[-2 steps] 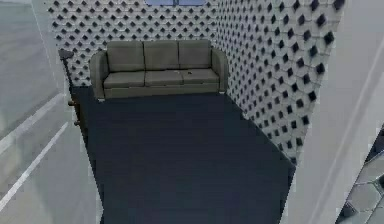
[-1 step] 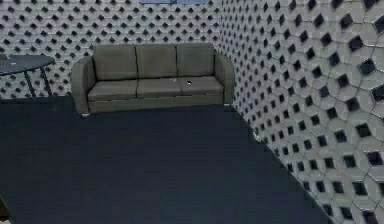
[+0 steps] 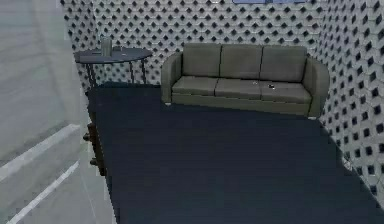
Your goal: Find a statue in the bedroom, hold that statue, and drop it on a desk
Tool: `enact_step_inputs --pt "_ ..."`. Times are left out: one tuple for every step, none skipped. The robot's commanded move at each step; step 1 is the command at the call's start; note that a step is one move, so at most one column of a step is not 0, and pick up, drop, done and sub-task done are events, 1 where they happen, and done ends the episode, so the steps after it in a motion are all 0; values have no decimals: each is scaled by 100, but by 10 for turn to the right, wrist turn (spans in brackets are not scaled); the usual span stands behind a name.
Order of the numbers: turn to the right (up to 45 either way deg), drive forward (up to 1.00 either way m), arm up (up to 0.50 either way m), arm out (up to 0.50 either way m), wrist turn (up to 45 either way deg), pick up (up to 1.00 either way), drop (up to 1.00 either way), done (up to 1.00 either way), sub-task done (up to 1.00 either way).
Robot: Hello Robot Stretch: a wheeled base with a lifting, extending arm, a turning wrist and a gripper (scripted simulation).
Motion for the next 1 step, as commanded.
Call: enact_step_inputs --pt "0 90 0 0 0 0 0 0 0"
